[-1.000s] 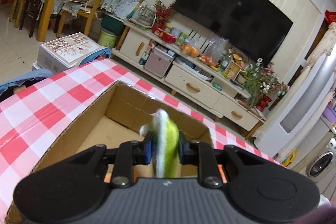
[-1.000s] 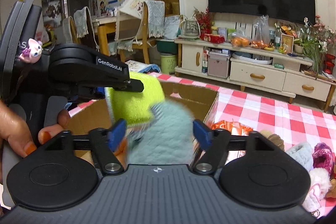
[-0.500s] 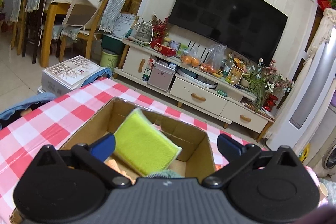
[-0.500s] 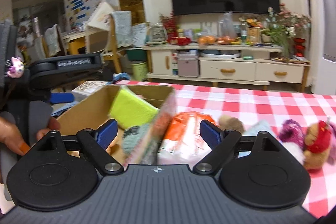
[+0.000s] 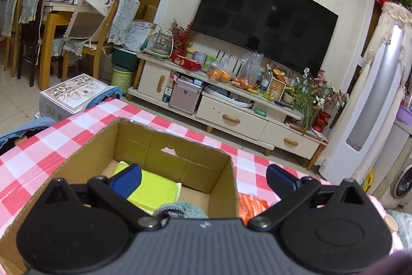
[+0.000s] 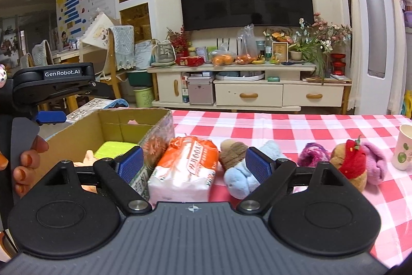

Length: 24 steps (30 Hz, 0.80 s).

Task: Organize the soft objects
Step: 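Move both open tools back over the pile on the table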

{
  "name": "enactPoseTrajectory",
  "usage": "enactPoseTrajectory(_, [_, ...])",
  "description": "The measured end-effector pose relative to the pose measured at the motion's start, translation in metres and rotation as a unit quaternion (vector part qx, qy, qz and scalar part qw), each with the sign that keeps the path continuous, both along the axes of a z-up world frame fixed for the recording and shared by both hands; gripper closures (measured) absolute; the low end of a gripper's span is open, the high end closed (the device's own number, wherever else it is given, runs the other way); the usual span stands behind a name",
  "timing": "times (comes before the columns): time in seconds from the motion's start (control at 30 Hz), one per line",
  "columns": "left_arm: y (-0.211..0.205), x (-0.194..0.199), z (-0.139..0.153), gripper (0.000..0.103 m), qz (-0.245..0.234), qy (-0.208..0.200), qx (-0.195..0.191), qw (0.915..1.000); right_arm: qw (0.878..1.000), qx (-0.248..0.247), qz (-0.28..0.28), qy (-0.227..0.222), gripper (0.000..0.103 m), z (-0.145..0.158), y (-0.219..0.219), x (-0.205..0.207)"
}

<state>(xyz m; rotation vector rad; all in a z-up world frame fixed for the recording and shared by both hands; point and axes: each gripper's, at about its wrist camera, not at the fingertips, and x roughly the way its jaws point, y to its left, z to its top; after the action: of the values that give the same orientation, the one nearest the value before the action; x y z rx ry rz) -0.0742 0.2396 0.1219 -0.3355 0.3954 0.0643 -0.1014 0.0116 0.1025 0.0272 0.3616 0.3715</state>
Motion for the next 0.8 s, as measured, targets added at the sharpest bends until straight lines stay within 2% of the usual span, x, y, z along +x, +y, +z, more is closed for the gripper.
enactPoseTrajectory(0.8, [-0.063,-0.001,-0.004,0.001,-0.063,-0.014,0.039,0.9972,0.999,0.01,-0.042,0.001,0.0,-0.01,-0.044,-0.003])
